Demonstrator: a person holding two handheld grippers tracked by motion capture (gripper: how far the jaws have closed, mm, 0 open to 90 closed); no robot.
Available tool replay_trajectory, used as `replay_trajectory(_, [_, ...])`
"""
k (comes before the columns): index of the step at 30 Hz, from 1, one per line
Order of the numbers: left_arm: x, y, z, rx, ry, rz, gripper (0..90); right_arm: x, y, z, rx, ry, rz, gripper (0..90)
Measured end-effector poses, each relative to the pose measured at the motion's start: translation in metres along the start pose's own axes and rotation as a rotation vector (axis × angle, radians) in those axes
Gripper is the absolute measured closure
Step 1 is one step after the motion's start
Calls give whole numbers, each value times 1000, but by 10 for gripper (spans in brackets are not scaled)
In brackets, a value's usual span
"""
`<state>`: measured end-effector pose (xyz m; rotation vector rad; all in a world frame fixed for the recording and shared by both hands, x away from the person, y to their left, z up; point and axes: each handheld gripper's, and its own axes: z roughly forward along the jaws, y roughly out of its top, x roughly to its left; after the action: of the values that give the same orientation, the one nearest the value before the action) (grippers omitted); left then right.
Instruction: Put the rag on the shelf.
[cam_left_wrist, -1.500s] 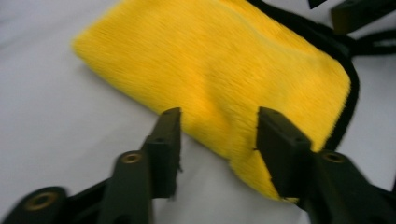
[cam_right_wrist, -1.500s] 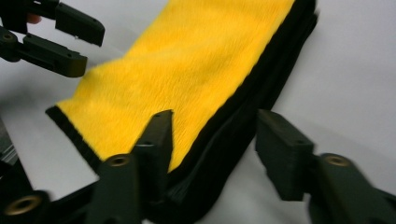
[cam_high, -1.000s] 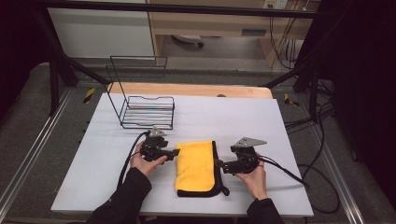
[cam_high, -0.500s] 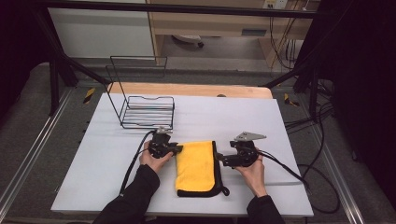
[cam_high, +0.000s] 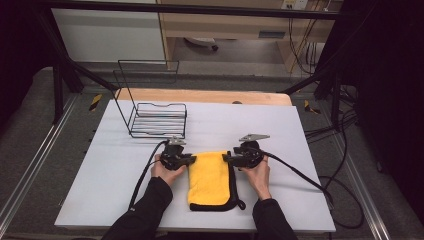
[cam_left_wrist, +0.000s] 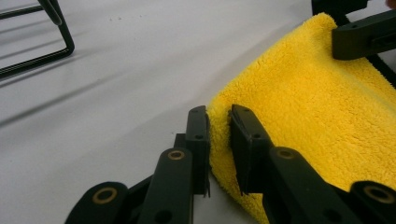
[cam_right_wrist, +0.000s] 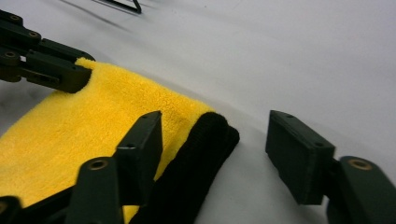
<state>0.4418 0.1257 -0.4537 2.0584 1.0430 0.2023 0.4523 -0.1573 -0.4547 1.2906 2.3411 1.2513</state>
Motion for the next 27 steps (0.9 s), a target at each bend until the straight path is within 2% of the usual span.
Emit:
replay_trajectory(2, [-1, 0, 0, 0, 6, 9, 774, 0, -1, 2, 18, -2, 3, 445])
replay_trajectory(4, [-1, 0, 0, 1, 7, 8, 774, 1, -2, 2, 20, 24, -1, 538])
replay_trajectory(6, [-1, 0, 0, 1, 7, 11, 774, 2, -2, 2, 26, 37, 4, 571])
replay_trajectory(12, [-1, 2, 0, 7, 1, 15, 805, 3, -1, 2, 64, 87, 60, 739])
replay_trajectory(19, [-1, 2, -3, -2, -2, 6, 837, 9, 6, 0, 91, 60, 49, 779])
replay_trajectory(27, [-5, 9, -26, -87, -29, 28, 840, 15, 12, -20, 11, 75, 47, 783])
